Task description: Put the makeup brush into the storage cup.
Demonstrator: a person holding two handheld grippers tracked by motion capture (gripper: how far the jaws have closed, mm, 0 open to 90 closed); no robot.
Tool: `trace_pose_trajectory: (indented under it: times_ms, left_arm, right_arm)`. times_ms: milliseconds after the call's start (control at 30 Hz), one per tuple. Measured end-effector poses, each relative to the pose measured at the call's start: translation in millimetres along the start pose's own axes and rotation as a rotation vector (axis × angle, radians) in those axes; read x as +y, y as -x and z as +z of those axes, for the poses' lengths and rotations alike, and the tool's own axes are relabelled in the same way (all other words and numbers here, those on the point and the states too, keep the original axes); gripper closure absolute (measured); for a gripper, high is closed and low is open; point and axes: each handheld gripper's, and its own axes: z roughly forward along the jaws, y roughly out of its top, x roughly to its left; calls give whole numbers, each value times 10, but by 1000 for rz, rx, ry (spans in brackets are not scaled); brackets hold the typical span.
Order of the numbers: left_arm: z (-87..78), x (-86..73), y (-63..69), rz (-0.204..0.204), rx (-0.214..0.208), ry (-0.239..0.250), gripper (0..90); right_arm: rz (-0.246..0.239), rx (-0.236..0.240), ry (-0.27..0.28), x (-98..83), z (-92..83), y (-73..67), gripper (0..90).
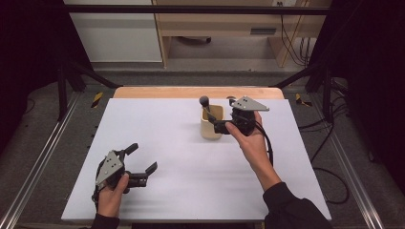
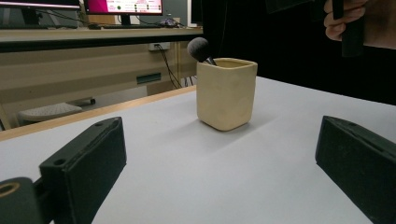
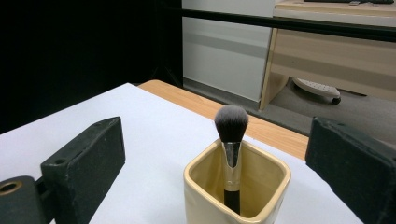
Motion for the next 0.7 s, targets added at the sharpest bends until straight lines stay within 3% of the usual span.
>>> trace_pose_trajectory:
  times_ms: [700]
  left_arm:
    - [-45, 6, -28, -6, 0, 5, 14]
  right_arm:
    - [-8, 8, 2, -43, -311, 47, 45]
